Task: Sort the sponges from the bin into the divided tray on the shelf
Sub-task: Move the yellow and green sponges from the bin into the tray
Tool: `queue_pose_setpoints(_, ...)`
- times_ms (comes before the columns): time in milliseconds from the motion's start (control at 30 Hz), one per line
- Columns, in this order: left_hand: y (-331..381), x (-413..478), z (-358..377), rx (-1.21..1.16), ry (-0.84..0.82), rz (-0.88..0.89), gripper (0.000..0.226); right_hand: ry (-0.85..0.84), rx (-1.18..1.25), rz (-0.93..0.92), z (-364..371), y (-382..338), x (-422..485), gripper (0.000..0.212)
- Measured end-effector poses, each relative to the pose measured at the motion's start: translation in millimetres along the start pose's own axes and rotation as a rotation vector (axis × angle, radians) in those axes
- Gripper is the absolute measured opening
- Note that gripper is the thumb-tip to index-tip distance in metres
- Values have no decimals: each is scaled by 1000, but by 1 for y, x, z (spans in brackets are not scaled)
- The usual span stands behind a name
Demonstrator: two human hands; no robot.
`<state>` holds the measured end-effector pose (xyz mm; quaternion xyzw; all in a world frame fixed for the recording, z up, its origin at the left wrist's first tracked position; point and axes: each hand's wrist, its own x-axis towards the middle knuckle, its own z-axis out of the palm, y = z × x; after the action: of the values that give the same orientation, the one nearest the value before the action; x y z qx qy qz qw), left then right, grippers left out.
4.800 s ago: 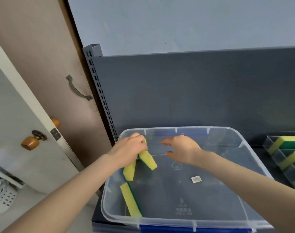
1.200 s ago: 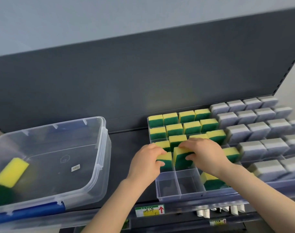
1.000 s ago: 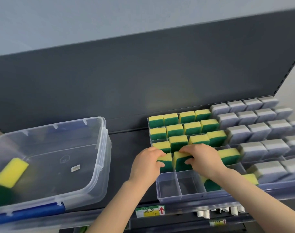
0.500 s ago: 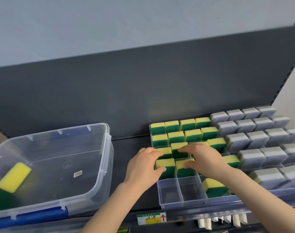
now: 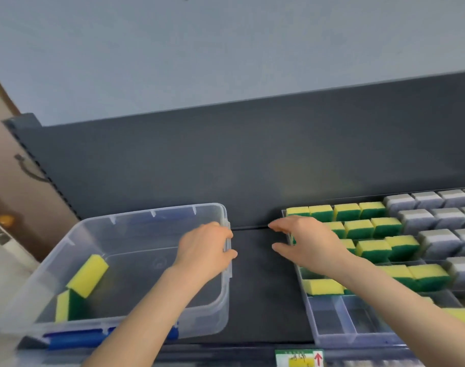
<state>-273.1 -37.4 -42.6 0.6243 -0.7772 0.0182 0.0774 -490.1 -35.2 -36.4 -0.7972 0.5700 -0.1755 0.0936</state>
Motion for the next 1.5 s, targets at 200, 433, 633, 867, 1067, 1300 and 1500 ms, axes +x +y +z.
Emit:
queue_pose_setpoints(200,-92,-17,-12,44,-5,-111,40,-28,-43,-67,31,-66,37,46)
queue_pose_setpoints(433,-206,-37,-25,68,-18,-235,56,-104,-87,-49,73,-128,72,55)
queue_pose_setpoints(633,-290,-50,-28,88,-102,-269,50,-174,-88,-65,112,-181,91,54)
queue_pose_setpoints(867,-349,-52,-10,46,-211,-206,46,-244,-62,-75,154,-236,103,48)
queue_pose_setpoints(1067,-360,-38,11,60,-290,-10,37,-326,-49,-91,184,-262,110,50)
queue_pose_setpoints(1300,-363,-9,27,205,-334,65,23,-394,-44,-56,199,-270,122,49)
queue_pose_setpoints(1500,-355,-6,53,199,-488,-57,28,-436,-56,-92,212,-279,126,48)
